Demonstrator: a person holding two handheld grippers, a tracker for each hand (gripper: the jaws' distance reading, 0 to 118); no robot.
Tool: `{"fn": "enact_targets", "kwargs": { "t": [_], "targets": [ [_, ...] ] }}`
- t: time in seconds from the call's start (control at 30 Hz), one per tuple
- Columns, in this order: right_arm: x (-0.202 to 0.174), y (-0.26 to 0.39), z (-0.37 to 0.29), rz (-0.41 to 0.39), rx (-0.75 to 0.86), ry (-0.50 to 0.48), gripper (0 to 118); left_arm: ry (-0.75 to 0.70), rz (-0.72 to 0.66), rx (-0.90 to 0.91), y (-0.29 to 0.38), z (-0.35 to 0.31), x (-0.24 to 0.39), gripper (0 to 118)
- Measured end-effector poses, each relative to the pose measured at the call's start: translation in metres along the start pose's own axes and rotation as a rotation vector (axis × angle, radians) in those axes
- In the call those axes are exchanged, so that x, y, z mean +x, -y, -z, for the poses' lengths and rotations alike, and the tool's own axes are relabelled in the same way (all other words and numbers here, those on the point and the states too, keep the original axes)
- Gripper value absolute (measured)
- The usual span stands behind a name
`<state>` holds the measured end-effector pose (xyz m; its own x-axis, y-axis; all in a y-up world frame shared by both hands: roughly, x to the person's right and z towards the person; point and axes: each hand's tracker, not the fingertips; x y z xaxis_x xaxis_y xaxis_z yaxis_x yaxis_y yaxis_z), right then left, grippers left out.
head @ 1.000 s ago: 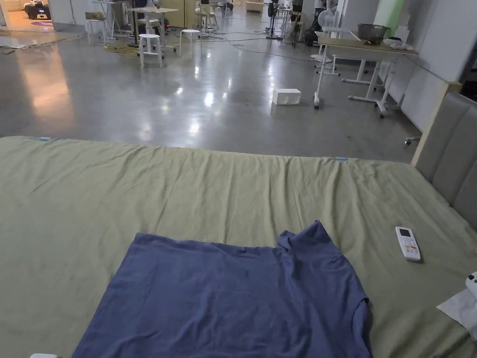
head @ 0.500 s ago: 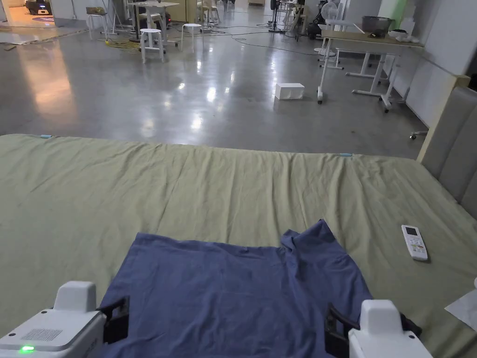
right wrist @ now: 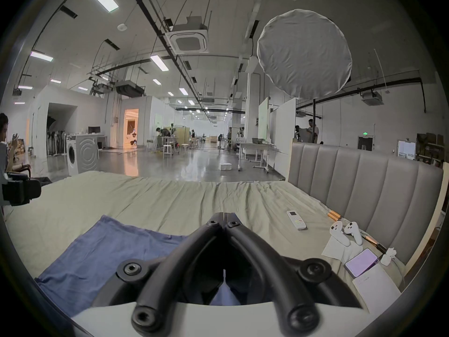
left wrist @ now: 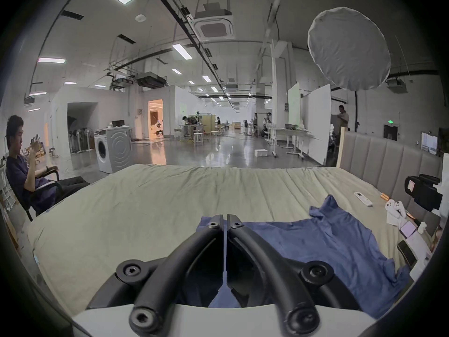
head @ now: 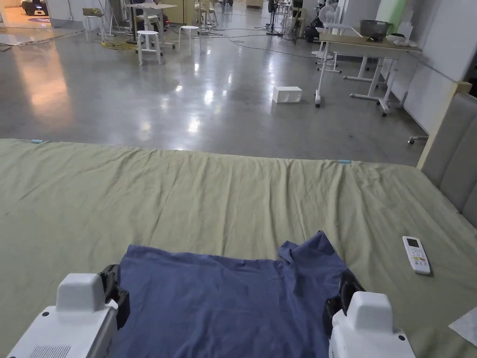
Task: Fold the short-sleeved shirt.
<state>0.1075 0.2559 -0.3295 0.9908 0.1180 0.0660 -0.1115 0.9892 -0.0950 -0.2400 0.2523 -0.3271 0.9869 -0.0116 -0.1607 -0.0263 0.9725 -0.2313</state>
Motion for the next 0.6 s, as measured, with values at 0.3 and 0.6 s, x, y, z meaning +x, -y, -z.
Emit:
{"fn": "enact_targets", "kwargs": {
  "t": [0.3, 0.6],
  "targets": [
    [-0.002, 0.006, 0.037, 0.015, -0.079, -0.041, 0, 0.045, -0.053, -0.172, 0.002, 0.067, -0.022, 0],
    [-0.004, 0.038, 0.074, -0.028, -0.181, -0.064, 0, 0.054, -0.001, -0.450, 0.016, 0.220, -0.047, 0]
  ]
}}
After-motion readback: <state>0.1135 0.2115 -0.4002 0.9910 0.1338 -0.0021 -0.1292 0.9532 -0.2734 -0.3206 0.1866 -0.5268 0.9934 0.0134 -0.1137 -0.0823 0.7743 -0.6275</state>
